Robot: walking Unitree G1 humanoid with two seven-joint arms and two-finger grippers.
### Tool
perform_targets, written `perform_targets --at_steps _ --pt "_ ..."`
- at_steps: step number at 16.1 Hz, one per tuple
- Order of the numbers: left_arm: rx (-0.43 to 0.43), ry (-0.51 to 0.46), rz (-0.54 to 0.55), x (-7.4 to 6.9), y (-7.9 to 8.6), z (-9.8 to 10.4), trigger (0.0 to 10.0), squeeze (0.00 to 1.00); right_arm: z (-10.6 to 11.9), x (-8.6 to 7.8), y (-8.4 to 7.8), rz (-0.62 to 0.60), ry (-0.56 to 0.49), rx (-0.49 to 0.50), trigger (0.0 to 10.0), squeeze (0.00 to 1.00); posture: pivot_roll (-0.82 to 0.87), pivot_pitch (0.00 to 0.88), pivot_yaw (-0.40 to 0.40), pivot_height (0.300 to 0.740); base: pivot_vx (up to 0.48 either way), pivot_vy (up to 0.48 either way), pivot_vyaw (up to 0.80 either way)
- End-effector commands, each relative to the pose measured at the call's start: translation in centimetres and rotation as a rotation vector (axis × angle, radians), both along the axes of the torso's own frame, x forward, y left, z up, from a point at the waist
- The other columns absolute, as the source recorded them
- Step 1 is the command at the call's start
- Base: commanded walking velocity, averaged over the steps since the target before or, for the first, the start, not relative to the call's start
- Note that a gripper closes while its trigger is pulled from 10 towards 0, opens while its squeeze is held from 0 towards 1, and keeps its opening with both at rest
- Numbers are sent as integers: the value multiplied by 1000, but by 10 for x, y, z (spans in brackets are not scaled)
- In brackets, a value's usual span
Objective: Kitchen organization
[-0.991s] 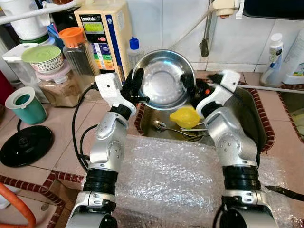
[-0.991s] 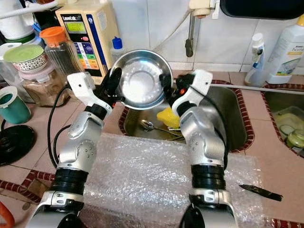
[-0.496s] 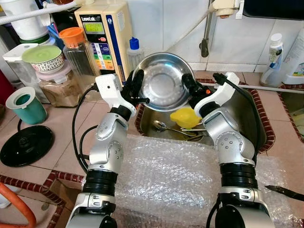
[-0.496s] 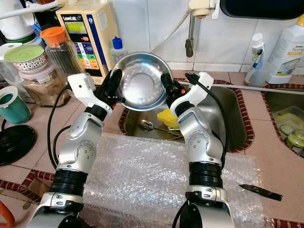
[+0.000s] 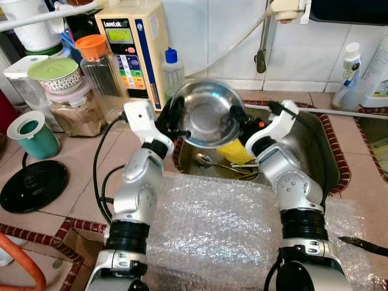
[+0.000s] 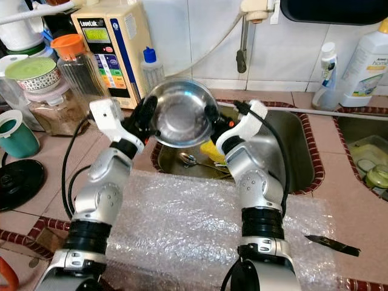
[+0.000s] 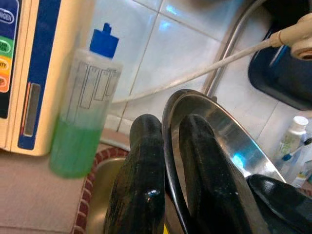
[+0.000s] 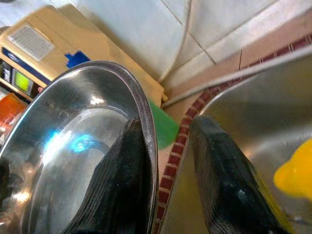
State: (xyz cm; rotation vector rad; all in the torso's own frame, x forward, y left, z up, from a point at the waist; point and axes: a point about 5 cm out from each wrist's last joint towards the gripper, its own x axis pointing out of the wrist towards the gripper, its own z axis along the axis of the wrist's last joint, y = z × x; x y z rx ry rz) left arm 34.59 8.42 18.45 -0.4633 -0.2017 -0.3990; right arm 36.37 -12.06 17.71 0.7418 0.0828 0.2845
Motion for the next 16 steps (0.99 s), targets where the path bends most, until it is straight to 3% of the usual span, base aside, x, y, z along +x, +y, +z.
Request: perform_targets --at_steps 1,2,3,4,5,12,13,16 --pt "25 -53 -119 -10 -22 4 0 0 7 7 -25 -175 45 64 0 0 -58 0 119 740 0 0 0" --pt "35 -61 -130 -10 -23 5 0 0 9 8 -26 -177 37 68 0 0 -55 0 119 740 0 0 0" --pt "46 -46 -124 -10 -22 2 0 165 10 8 -28 -183 29 70 0 0 -53 0 119 740 0 0 0" --pt "63 -13 -112 -9 -19 -4 2078 1000 7 8 -30 -196 38 66 0 0 -52 0 122 740 0 0 0" --pt "96 8 -107 -8 -18 -9 10000 1000 4 8 -32 -211 49 62 0 0 -48 0 121 740 0 0 0" --pt "155 39 -167 -10 -18 -15 10000 1000 9 14 -55 -378 37 -11 0 0 -31 0 98 740 0 0 0" --pt "198 60 -195 -13 -21 -21 10000 1000 11 14 -64 -457 28 -59 0 0 -27 0 102 740 0 0 0" --pt "253 138 -207 -23 -19 -39 10000 1000 0 12 -69 -548 73 -65 0 0 -19 0 111 740 0 0 0"
